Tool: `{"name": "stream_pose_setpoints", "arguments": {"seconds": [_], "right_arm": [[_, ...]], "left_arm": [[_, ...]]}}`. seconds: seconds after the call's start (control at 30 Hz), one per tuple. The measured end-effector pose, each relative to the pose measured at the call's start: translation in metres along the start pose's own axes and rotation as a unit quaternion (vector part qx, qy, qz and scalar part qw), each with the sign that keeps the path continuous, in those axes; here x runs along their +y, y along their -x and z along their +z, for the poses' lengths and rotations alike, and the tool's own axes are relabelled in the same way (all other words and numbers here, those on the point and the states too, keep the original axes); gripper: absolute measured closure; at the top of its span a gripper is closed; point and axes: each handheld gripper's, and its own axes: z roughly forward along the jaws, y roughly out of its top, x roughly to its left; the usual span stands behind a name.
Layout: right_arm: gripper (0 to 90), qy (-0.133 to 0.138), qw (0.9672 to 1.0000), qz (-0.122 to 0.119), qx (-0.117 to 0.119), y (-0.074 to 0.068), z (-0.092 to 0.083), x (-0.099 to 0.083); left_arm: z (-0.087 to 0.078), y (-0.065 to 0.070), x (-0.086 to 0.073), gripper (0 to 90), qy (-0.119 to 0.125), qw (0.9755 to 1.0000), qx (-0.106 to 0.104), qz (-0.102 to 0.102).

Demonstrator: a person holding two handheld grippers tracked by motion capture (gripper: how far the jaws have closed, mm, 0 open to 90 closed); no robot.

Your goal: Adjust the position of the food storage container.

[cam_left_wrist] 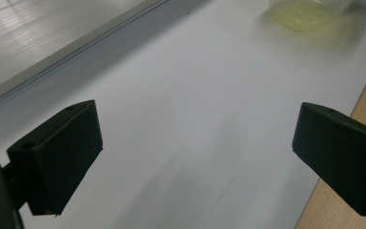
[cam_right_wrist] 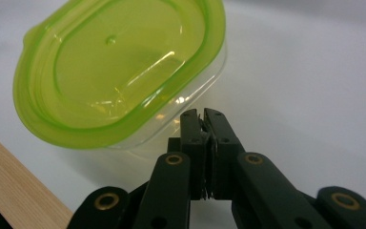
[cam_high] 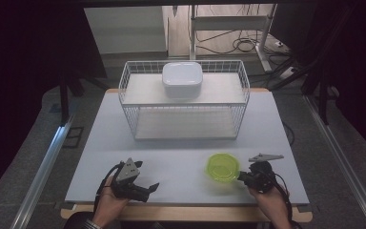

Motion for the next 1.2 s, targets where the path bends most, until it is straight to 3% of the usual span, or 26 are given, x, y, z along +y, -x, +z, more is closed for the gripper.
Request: {"name": "stream_pose_setpoints", "arguments": {"seconds": [0.37,1.2], "right_arm": [[86.9,-0.011,0.9993,-0.030,0.022,-0.018,0.026,0.013],[86.8,-0.006,0.9962,-0.057,0.066,-0.044,0.078,0.055]], "left_arm": [[0.001,0.001,0.000,2.7,-0.004,1.0000,-0.002,0.002],[0.003,0.002,-0.001,2.7,-0.010,0.9999,-0.002,0.005]]}}
